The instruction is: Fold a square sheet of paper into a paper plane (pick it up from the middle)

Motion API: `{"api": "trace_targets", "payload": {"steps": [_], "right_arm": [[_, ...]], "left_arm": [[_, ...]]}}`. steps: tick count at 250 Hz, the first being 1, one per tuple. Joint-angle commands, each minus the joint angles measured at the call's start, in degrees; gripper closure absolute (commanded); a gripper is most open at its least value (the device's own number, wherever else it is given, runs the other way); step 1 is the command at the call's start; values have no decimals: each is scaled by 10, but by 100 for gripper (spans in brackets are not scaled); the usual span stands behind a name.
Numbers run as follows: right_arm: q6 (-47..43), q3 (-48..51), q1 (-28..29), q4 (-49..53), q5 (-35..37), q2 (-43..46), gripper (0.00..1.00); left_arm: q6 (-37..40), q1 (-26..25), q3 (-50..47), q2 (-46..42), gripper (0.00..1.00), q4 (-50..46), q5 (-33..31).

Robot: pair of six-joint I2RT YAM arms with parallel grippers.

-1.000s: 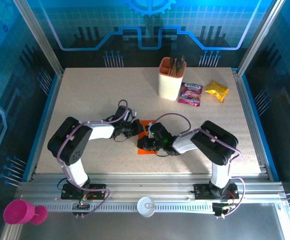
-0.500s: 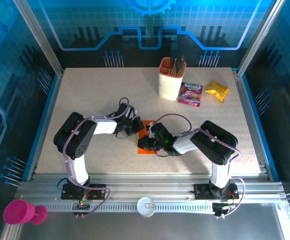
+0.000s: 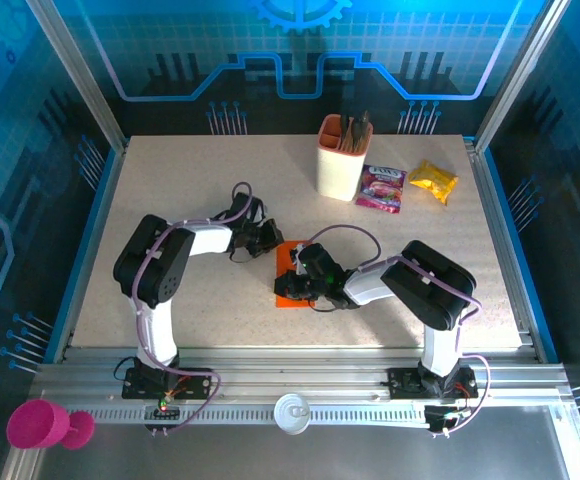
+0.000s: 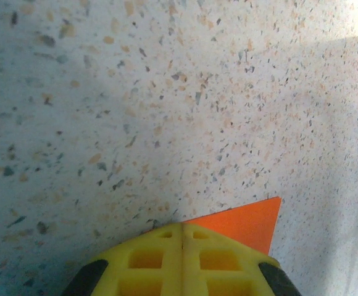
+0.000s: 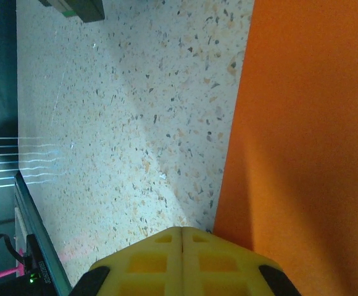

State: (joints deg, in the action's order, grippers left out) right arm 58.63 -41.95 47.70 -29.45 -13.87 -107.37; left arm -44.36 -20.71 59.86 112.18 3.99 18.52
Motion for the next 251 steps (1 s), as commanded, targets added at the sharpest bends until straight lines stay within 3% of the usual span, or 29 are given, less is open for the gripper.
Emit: {"api": "trace_targets", "payload": {"steps": [1, 132, 208, 251], "right_arm": [[-8, 44, 18, 151, 6, -42, 100], [-14, 25, 20, 144, -4, -41, 100], [-62, -81, -7, 184, -12, 4, 100], [-102, -143, -26, 261, 4, 69, 98]], "left_arm": [[21, 26, 25, 32, 100, -9, -44], [54, 54, 98, 53, 100, -75, -62], [106, 53, 140, -27, 100, -173, -68], [137, 53, 141, -95, 93, -232, -86]]}}
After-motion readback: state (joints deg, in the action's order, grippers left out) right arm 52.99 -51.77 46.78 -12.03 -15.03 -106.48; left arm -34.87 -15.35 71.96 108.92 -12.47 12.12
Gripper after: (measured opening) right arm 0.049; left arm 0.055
